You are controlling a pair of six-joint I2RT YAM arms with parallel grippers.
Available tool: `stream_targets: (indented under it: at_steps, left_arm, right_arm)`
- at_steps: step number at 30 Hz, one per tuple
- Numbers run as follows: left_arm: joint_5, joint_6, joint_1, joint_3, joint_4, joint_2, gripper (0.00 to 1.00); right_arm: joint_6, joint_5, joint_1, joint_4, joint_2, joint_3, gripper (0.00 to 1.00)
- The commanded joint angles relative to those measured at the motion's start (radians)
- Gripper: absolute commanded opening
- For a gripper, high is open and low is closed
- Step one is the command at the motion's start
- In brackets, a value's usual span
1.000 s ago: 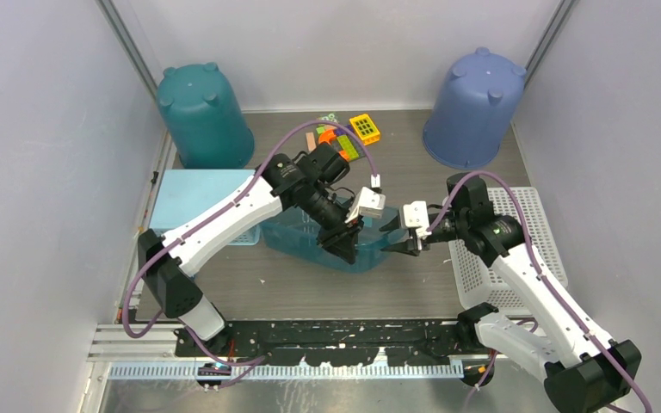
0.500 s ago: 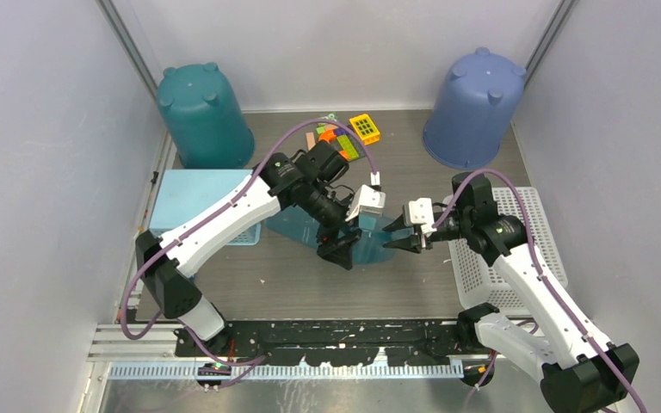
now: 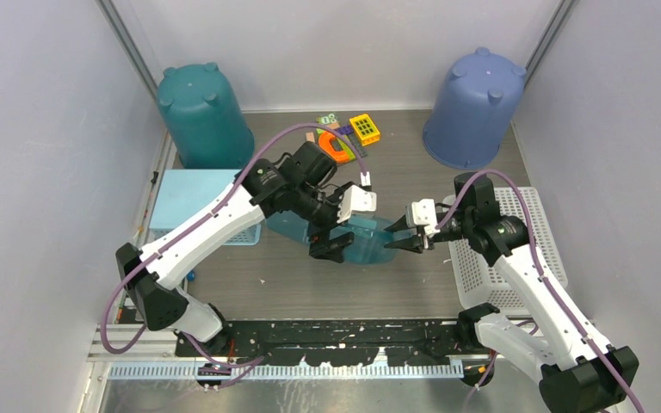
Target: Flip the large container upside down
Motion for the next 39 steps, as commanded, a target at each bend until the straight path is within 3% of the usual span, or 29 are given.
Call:
stream_targets:
  at_steps: [1, 5, 15, 19, 27, 34, 37, 39]
  left_arm:
    - [-0.086, 0.040, 0.019, -0.053, 0.019, -0.039, 0.87]
    - [-0.069, 0.076, 0.075, -0.052, 0.000, -0.041, 0.86]
    - [0.170, 0.268, 0.267, 0.010, -0.178, 0.011, 0.81]
    - [0.224, 0.329, 0.296, 0.045, -0.267, 0.069, 0.69]
    - [0.257, 0.346, 0.299, 0.038, -0.286, 0.088, 0.32]
    - [0.271, 0.339, 0.299, 0.021, -0.280, 0.070, 0.14]
    - [0.274, 0.324, 0.298, 0.016, -0.269, 0.066, 0.08]
    - [0.277, 0.315, 0.296, 0.014, -0.263, 0.064, 0.06]
  right_arm:
    - [-0.019, -0.033, -0.013, -0.018, -0.022, 0.005, 0.30]
    - [-0.027, -0.035, -0.012, -0.024, -0.024, 0.005, 0.30]
    - [-0.054, -0.035, -0.020, -0.041, -0.027, 0.002, 0.30]
    - [-0.096, -0.031, -0.024, -0.069, -0.027, 0.000, 0.33]
    - [-0.148, -0.016, -0.024, -0.088, -0.002, -0.013, 0.37]
    - [-0.153, -0.002, -0.024, -0.077, 0.006, -0.019, 0.38]
    - [-0.153, -0.003, -0.024, -0.086, 0.003, -0.011, 0.45]
    - [-0.156, -0.004, -0.024, -0.106, 0.002, 0.006, 0.56]
